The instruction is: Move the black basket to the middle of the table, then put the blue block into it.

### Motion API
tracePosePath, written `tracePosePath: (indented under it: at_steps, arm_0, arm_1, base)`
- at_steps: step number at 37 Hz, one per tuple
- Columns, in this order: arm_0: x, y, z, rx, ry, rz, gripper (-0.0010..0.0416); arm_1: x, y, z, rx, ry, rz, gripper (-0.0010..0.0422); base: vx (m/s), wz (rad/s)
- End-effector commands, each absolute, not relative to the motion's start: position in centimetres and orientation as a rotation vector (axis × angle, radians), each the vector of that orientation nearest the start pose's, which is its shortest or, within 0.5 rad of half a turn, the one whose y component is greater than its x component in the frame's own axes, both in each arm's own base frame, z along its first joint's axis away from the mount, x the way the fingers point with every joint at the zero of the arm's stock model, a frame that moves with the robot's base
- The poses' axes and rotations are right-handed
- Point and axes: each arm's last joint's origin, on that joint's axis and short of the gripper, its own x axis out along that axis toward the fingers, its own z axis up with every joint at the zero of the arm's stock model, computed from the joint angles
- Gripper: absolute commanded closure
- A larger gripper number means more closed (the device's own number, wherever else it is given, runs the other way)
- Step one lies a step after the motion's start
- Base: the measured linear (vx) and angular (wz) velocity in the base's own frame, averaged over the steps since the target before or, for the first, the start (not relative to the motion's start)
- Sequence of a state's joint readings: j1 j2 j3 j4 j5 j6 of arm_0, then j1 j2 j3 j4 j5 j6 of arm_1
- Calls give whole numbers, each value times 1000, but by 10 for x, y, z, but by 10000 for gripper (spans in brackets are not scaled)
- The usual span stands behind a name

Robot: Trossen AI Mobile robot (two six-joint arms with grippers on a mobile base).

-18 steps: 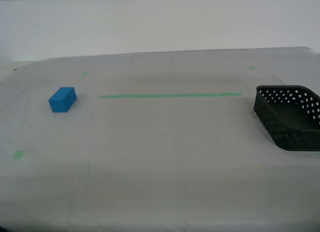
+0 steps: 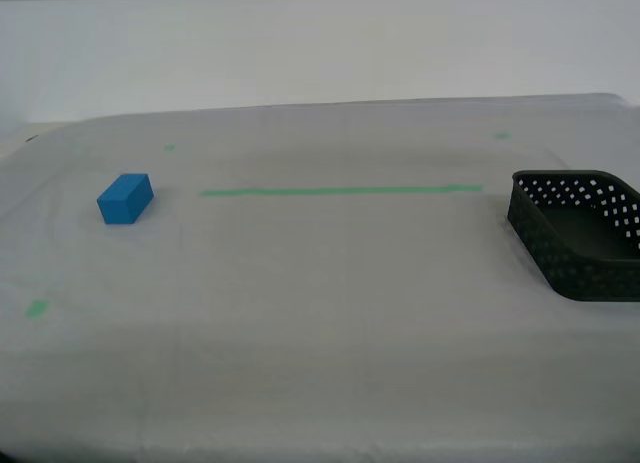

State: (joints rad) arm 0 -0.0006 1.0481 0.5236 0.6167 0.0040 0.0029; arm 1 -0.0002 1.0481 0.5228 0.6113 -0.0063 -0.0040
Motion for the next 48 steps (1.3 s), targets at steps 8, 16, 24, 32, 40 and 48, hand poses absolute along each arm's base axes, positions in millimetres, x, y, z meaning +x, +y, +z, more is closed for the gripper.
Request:
tracePosePath:
  at_steps: [8, 16, 24, 32, 40, 48]
  arm_0:
    - [227, 0, 271, 3, -97, -3, 406]
    - [227, 0, 271, 3, -97, -3, 406]
    - [227, 0, 271, 3, -97, -3, 406]
    - [227, 0, 270, 3, -90, -3, 406]
    - [230, 0, 280, 3, 6, -3, 406]
    - [233, 0, 297, 3, 147, -3, 406]
  arm_1:
    - [227, 0, 270, -3, -91, 6, 412]
    - [227, 0, 270, -3, -91, 6, 412]
    - [227, 0, 270, -3, -91, 6, 412]
    - [227, 0, 270, -3, -91, 7, 412]
    - [227, 0, 270, -3, -91, 7, 412]
    - [227, 0, 270, -3, -91, 6, 412]
  base:
    - [0, 0]
    - [0, 0]
    - [0, 0]
    - [0, 0]
    - [0, 0]
    - [0, 0]
